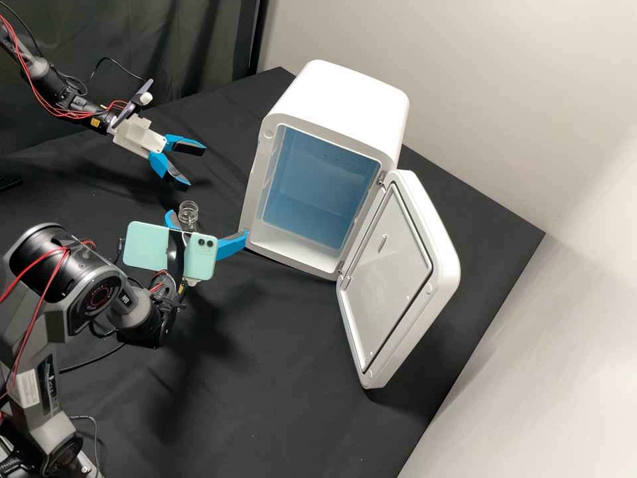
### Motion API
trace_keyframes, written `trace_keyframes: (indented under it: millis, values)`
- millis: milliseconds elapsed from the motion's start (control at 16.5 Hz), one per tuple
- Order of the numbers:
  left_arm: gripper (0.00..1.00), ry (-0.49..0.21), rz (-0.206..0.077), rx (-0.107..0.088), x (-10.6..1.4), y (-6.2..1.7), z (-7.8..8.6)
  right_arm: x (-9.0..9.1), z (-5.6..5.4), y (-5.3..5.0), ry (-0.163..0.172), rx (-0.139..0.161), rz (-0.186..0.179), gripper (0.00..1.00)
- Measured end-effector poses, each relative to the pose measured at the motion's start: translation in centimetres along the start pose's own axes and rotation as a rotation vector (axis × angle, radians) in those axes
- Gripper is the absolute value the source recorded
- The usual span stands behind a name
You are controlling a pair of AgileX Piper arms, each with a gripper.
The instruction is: Place the flask in the incubator
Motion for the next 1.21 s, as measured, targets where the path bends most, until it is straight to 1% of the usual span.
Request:
trace_keyframes:
  millis: [61,182,303,363,424,484,545,727,908,969,1090,1211]
  values:
    - [1.0,0.0,0.005,-0.008,0.0,0.18,0.0,0.4,0.0,0.0,-0.017,-0.008,-0.005,1.0]
    - [1.0,-0.001,0.011,-0.008,0.1,0.41,-0.1,1.0,-0.4,0.0,-0.025,-0.022,-0.016,1.0]
    - [1.0,0.001,0.012,-0.009,0.1,0.48,-0.1,1.8,-0.7,0.0,-0.054,-0.068,-0.036,1.0]
    - [1.0,0.001,0.012,-0.009,0.1,0.48,-0.1,2.0,-0.8,-0.1,-0.068,-0.083,-0.043,1.0]
    - [1.0,0.001,0.012,-0.009,0.1,0.48,-0.1,2.0,-0.7,-0.3,-0.083,-0.09,-0.049,1.0]
    - [1.0,0.0,0.014,-0.007,0.2,0.55,-0.1,2.0,-0.8,-0.4,-0.092,-0.101,-0.054,1.0]
    - [1.0,0.0,0.018,-0.004,0.2,0.7,-0.1,2.2,-0.9,-0.4,-0.097,-0.12,-0.059,1.0]
    - [1.0,0.0,0.021,-0.002,0.2,0.81,-0.1,2.8,-1.4,-0.3,-0.098,-0.156,-0.055,1.0]
    - [1.0,0.0,0.021,-0.002,0.2,0.81,-0.1,2.9,-1.8,-0.6,-0.095,-0.194,-0.055,1.0]
    - [1.0,0.0,0.021,-0.002,0.2,0.81,-0.1,2.9,-1.9,-0.7,-0.098,-0.213,-0.052,1.0]
    - [1.0,0.0,0.02,-0.003,0.3,0.75,-0.2,3.3,-2.4,-0.7,-0.095,-0.255,-0.052,1.0]
    - [1.0,0.0,0.02,-0.003,0.3,0.75,-0.2,3.7,-2.7,-0.5,-0.085,-0.263,-0.049,1.0]
